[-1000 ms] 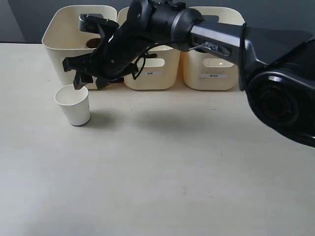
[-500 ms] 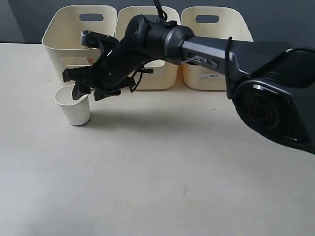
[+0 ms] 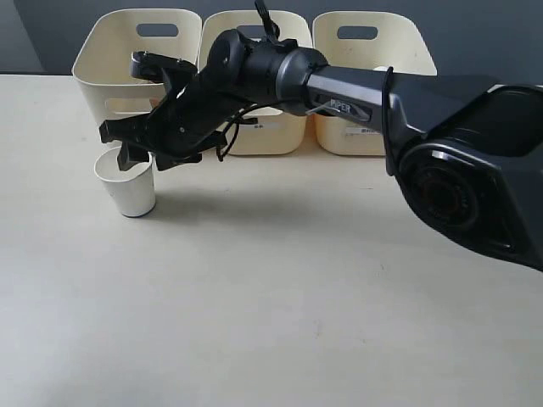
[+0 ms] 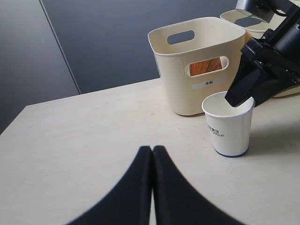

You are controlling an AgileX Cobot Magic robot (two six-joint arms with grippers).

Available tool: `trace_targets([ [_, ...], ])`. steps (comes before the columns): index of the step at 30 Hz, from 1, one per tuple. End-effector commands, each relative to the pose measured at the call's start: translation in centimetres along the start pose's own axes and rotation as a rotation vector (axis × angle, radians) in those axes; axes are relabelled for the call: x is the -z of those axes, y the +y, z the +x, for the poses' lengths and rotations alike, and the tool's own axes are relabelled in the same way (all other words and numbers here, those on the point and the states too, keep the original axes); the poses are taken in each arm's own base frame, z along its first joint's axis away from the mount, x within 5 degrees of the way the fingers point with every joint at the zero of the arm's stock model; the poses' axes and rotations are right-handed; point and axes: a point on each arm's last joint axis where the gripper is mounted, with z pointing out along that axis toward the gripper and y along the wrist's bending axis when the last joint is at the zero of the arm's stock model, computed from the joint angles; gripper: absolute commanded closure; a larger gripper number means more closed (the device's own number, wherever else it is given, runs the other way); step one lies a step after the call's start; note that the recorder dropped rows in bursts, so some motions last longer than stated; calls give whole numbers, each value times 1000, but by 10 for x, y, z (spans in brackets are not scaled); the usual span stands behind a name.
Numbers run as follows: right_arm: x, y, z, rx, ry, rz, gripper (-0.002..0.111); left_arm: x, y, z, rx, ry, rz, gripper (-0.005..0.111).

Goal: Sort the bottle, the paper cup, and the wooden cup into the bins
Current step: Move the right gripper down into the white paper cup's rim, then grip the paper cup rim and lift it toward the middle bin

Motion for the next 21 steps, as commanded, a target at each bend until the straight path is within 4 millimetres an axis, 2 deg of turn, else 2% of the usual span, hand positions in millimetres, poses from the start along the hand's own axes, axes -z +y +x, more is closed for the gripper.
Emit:
trace_targets([
  [1, -2, -3, -1, 1, -8, 9, 53, 0, 0, 0, 1, -10, 2, 107],
  [5, -8, -7, 2, -7, 2, 12, 53, 0, 0, 0, 1, -10, 2, 107],
  [7, -9, -8, 2, -7, -1, 13, 56, 0, 0, 0, 1, -10, 2, 107],
  [9, -9, -8, 2, -8, -6, 15, 70, 0, 0, 0, 1, -10, 2, 107],
  [13, -10, -9, 2, -5, -10, 16, 108, 0, 0, 0, 1, -10, 2, 107],
  [21, -10, -9, 3, 18, -1, 16, 108, 0, 0, 0, 1, -10, 2, 107],
])
